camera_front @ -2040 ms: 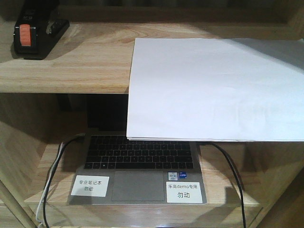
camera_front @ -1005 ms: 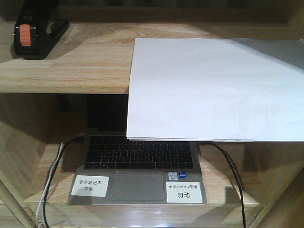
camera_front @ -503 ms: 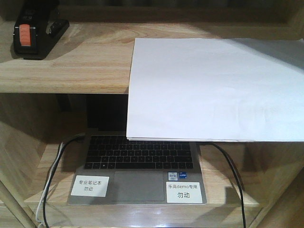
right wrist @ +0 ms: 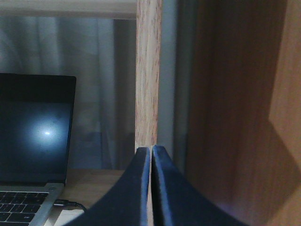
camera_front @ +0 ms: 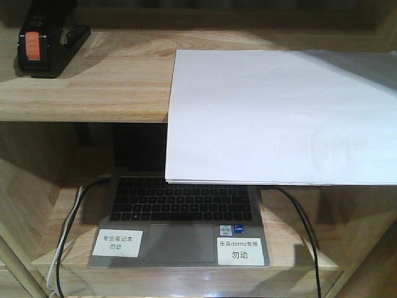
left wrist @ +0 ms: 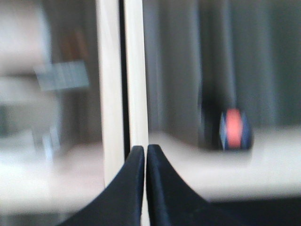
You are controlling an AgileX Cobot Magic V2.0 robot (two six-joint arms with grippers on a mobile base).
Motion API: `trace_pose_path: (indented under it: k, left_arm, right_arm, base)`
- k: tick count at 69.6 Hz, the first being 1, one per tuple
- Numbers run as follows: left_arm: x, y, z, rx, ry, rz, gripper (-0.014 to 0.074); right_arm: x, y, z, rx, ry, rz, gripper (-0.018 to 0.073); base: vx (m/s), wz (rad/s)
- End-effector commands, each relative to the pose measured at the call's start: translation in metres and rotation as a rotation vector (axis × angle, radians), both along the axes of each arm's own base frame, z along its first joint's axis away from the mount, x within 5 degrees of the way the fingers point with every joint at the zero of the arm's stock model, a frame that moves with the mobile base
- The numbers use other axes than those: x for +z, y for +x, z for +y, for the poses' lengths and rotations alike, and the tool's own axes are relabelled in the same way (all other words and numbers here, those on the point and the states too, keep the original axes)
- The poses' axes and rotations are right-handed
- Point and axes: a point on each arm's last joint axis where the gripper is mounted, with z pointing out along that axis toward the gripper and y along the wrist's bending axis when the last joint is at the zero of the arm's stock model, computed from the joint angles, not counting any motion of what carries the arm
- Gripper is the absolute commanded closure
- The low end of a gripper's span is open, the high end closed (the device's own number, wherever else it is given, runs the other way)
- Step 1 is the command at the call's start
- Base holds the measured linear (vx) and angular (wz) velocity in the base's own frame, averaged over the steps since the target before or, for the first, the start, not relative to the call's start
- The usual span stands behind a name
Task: Grab stapler and paper to desk for stapling
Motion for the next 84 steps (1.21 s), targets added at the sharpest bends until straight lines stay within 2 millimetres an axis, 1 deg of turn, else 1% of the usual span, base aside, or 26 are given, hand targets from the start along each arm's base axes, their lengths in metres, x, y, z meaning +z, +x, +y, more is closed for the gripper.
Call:
trace_pose_path:
  k: [1, 21, 34, 41, 47, 61, 67, 74, 81, 84]
  left_arm:
    - [0.014, 0.007, -0.001, -0.009, -0.020, 0.019, 0.0603]
    - [0.014, 0.012, -0.001, -0.008, -0.019, 0.020, 0.0603]
    - [0.016, 0.011, -0.001, -0.018, -0.020, 0.009, 0.0569]
    - [0.016, 0.011, -0.003, -0.043, -0.022, 0.007, 0.0520]
    - [0.016, 0.011, -0.004, -0.062, -0.019, 0.006, 0.0454]
    - [0.016, 0.011, -0.008, -0.126, -0.017, 0.007, 0.0249]
    - [0.015, 0.010, -0.010, -0.156, -0.002, 0.014, 0.0180]
    - [0.014, 0.013, -0.013, -0.184, 0.058, 0.027, 0.0137]
    - [0.015, 0.019, -0.017, -0.221, 0.063, 0.056, 0.0131]
    - [0.019, 0.024, -0.021, -0.247, 0.056, 0.074, 0.0131]
  right_arm:
    - [0.005, -0.001, 0.001, 0.003, -0.017, -0.074, 0.0569]
    - [0.005, -0.001, 0.001, 0.003, -0.017, -0.074, 0.0569]
    - [0.005, -0.001, 0.001, 0.003, -0.017, -0.074, 0.0569]
    - [0.005, -0.001, 0.001, 0.003, -0.017, -0.074, 0.0569]
    - [0.005, -0.001, 0.001, 0.003, -0.017, -0.074, 0.0569]
    - [0.005, -0.001, 0.001, 0.003, -0.017, -0.074, 0.0569]
    - [0.005, -0.001, 0.001, 0.003, -0.017, -0.074, 0.0569]
    - [0.005, -0.001, 0.001, 0.003, -0.017, -0.074, 0.0569]
    - [0.005, -0.001, 0.001, 0.003, -0.017, -0.074, 0.0569]
    - [0.005, -0.001, 0.001, 0.003, -0.017, -0.074, 0.0569]
  base:
    - [0.00, 0.00]
    - [0.00, 0.00]
    - [0.00, 0.00]
    - [0.00, 0.00]
    - [0.00, 0.00]
    - [0.00, 0.00]
    - [0.00, 0.00]
    - [0.00, 0.00]
    - [0.00, 0.00]
    - [0.00, 0.00]
